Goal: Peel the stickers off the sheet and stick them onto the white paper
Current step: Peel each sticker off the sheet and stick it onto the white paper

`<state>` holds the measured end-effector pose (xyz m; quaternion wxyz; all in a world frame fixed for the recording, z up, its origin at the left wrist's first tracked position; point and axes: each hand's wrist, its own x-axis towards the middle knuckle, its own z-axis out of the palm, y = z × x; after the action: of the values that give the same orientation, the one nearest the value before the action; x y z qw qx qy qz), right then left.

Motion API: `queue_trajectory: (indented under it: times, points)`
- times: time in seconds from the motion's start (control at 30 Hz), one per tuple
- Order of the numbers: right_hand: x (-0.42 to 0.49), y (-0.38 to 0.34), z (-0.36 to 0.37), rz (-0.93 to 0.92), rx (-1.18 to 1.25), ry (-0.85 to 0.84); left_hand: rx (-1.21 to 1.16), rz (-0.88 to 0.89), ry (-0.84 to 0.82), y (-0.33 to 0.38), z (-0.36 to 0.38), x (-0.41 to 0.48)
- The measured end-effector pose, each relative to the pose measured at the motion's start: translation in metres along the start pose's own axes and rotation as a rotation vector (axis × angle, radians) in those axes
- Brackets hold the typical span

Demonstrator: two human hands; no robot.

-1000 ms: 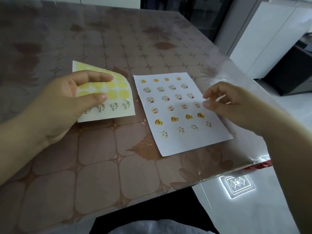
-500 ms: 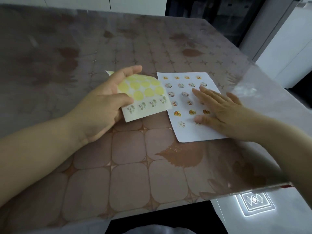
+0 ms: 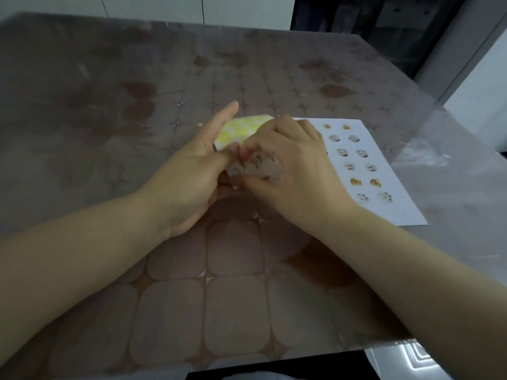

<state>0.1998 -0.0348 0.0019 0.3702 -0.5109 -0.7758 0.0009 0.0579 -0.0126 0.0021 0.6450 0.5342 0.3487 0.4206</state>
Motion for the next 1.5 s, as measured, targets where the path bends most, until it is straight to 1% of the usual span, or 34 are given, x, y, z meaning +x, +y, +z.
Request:
queue_trajectory:
  times: [0.13, 0.2, 0.57, 0.63, 0.83, 1.07, 1.37, 1.43, 1.5]
  points:
    - [-0.003, 0.011, 0.004, 0.026, -0.005, 0.049, -0.067, -0.065, -0.05, -0.001, -0.003, 0.001]
    - [-0.004, 0.014, 0.003, 0.031, 0.005, 0.064, -0.051, -0.072, -0.064, -0.003, -0.003, 0.001]
    - [-0.007, 0.012, 0.006, -0.076, 0.01, 0.164, -0.009, -0.018, -0.099, -0.004, -0.001, -0.001]
    - [-0.007, 0.011, 0.006, -0.07, 0.01, 0.167, -0.016, -0.015, -0.105, -0.003, 0.0, -0.001]
    - [-0.008, 0.012, 0.003, 0.021, 0.008, 0.178, -0.009, 0.011, -0.119, -0.002, 0.0, -0.002]
    - [-0.007, 0.011, 0.005, -0.019, -0.004, 0.209, 0.0, 0.003, -0.107, -0.003, 0.0, -0.001]
    - [-0.007, 0.01, 0.002, -0.043, 0.037, 0.15, -0.043, -0.01, -0.078, 0.0, 0.0, -0.001]
    - [-0.007, 0.011, 0.0, -0.018, 0.113, 0.095, -0.051, -0.023, -0.071, 0.0, -0.001, -0.001]
    - [-0.008, 0.011, -0.005, 0.032, 0.24, 0.014, -0.047, -0.033, -0.057, 0.0, -0.001, 0.0]
